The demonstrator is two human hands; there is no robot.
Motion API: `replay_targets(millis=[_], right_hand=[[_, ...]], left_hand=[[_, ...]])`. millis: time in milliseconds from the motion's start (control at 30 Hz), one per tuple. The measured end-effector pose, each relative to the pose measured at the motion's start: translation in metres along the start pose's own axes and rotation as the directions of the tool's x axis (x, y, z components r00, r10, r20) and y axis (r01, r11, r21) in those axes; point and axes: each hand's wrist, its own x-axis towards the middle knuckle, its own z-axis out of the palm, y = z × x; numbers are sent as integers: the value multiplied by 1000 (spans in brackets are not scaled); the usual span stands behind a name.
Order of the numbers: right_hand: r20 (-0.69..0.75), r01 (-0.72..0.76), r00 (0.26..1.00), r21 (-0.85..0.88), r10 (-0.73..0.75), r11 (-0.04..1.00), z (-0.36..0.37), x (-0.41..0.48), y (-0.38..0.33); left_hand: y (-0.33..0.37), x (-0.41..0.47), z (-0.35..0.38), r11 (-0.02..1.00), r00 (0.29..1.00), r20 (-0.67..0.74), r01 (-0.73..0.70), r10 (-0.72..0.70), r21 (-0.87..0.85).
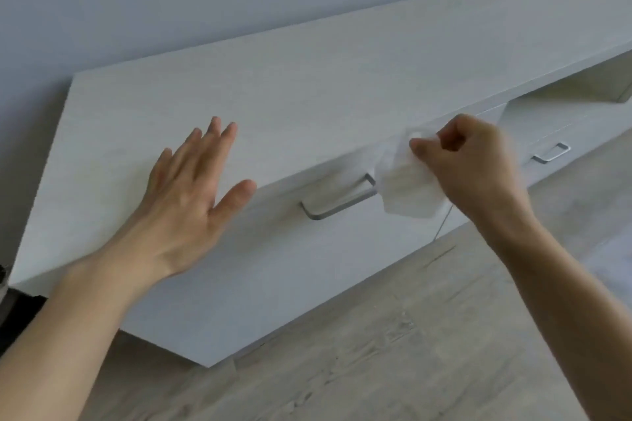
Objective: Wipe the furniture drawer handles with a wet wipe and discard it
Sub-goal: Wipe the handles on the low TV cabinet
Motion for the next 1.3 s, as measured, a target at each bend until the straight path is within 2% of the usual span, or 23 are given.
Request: replay_targets(millis=[67, 100, 133, 167, 233, 267, 300, 333, 400, 500, 600, 667, 767, 900, 1033, 1167, 1300], right_hand=[[-136, 177, 969, -198, -206, 964, 5, 7, 7], [-227, 284, 907, -292, -354, 913, 9, 10, 8], [-328, 394, 788, -380, -520, 837, 15, 12, 9], [-396, 477, 638, -470, -660, 743, 24, 12, 12], [-412, 603, 362, -581, -836, 547, 53, 9, 24], [-381, 668, 299, -570, -875, 477, 72, 5, 31], [-344, 728, 291, -525, -892, 440, 90, -2, 37], [-315, 768, 315, -469, -895, 436, 105, -9, 44], [-318, 797, 397, -345, -861, 495, 122, -21, 55], [-344, 833, 469, -134, -813, 537, 127, -36, 58], [-231, 858, 494, -27, -838, 513, 126, -45, 59], [-220, 864, 482, -41, -848, 502, 121, -38, 67], [-311, 822, 470, -188, -826, 538, 119, -26, 79], [-405, 816, 444, -186, -800, 547, 143, -35, 70], [-379, 836, 364, -270, -851, 478, 144, -31, 70], [-371, 824, 408, -243, -834, 512, 152, -33, 77], [-316, 884, 322, -238, -892, 403, 163, -36, 67]], left_hand=[[-3, -2, 4, 1000, 997, -79, -14, 12, -22], [-3, -3, 4, 998, 994, -111, -10, 4, -55], [-3, -4, 4, 996, 991, -135, -7, -4, -87], [-2, -4, 6, 995, 989, -150, -16, 1, -97], [-2, -4, 10, 998, 984, -174, -45, 36, -43], [-2, -4, 11, 999, 984, -174, -51, 48, -11], [-2, -4, 13, 999, 984, -170, -48, 50, 17], [-2, -4, 13, 998, 985, -164, -42, 48, 41], [-2, -3, 14, 997, 987, -155, -28, 39, 76], [-2, -3, 14, 994, 987, -156, -24, 40, 103], [-3, -3, 15, 991, 985, -161, -36, 56, 129], [-3, -2, 15, 990, 984, -164, -42, 65, 136], [-3, -2, 16, 988, 985, -162, -41, 65, 148], [-3, -3, 19, 986, 981, -176, -47, 76, 162], [-5, -3, 20, 984, 976, -200, -55, 89, 170], [-6, -2, 23, 983, 976, -199, -56, 92, 177], [-7, -2, 23, 982, 973, -209, -64, 101, 178]])
